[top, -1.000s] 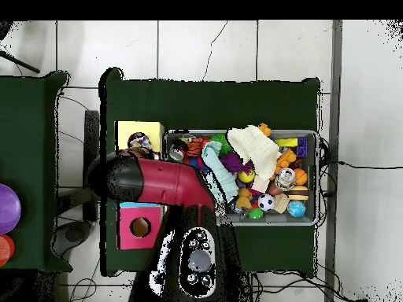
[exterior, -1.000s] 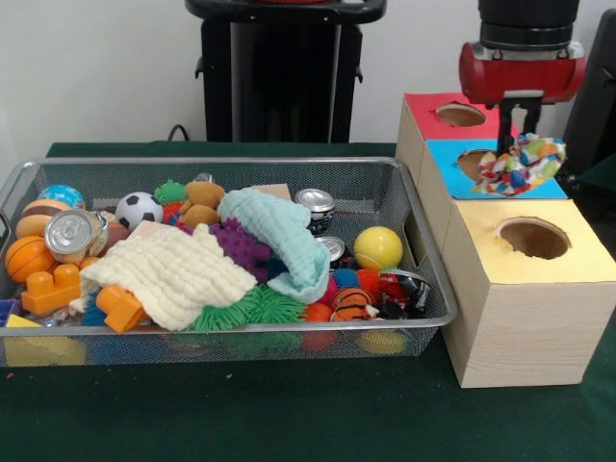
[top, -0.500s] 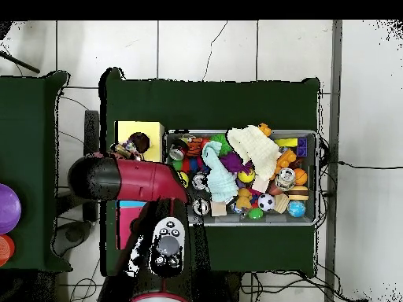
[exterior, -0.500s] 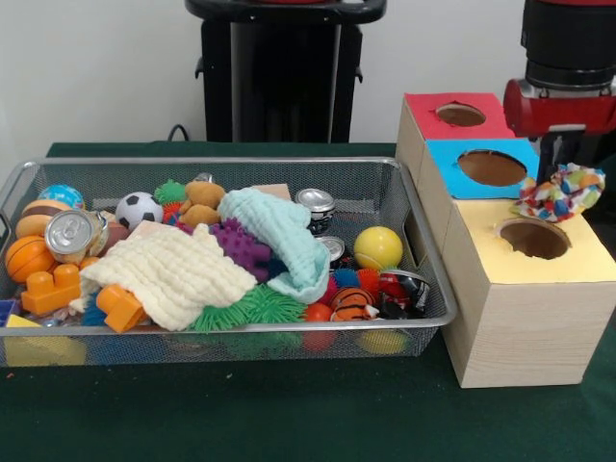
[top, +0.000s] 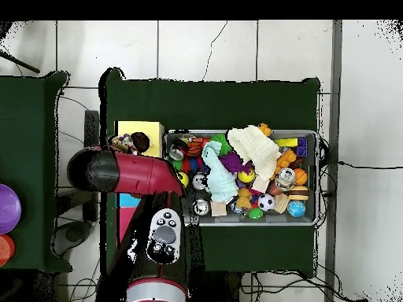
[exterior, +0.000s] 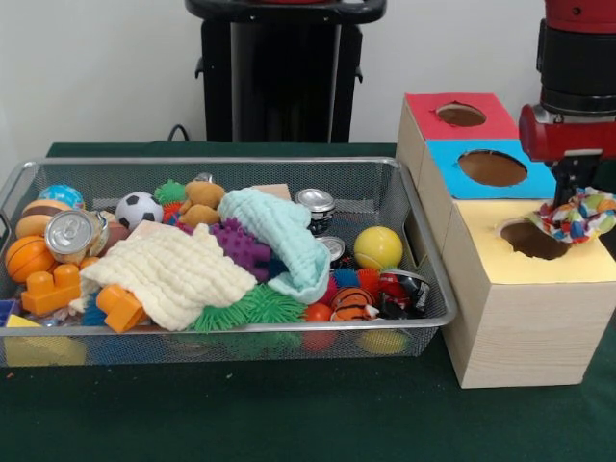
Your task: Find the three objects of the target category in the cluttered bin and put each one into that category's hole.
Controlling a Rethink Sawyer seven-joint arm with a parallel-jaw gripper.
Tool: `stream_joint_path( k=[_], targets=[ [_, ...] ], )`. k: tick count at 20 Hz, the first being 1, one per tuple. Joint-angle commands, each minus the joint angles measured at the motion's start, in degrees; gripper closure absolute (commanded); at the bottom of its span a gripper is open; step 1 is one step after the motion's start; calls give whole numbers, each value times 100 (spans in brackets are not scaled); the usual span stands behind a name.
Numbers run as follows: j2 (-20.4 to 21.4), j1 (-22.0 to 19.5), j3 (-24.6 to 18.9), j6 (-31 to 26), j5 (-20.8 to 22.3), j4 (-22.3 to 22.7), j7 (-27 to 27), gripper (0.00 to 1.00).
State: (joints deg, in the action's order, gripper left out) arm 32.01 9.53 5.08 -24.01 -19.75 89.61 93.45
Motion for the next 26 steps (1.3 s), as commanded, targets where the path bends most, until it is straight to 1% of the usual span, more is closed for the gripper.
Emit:
stream_joint_path(
  k=[1,4,6,13,15,16,18,20,26],
  targets=[
    [-453,-198,-83,58,-273,-132,1497,100],
    [-408,-184,-17,-232,-286,-267,1464,100],
    [-382,-287,-83,-366,-276,-305,1355,100],
    [-377,-458,-242,-315,-265,-267,1222,100],
    [-301,-609,-359,-236,-230,-105,1083,100],
    [-225,-760,-466,-92,-193,80,956,100],
    [-170,-1042,-707,58,-138,294,732,100],
    [-162,-1180,-835,156,-83,388,660,100],
    [-135,-1268,-973,433,85,565,780,100]
  ],
)
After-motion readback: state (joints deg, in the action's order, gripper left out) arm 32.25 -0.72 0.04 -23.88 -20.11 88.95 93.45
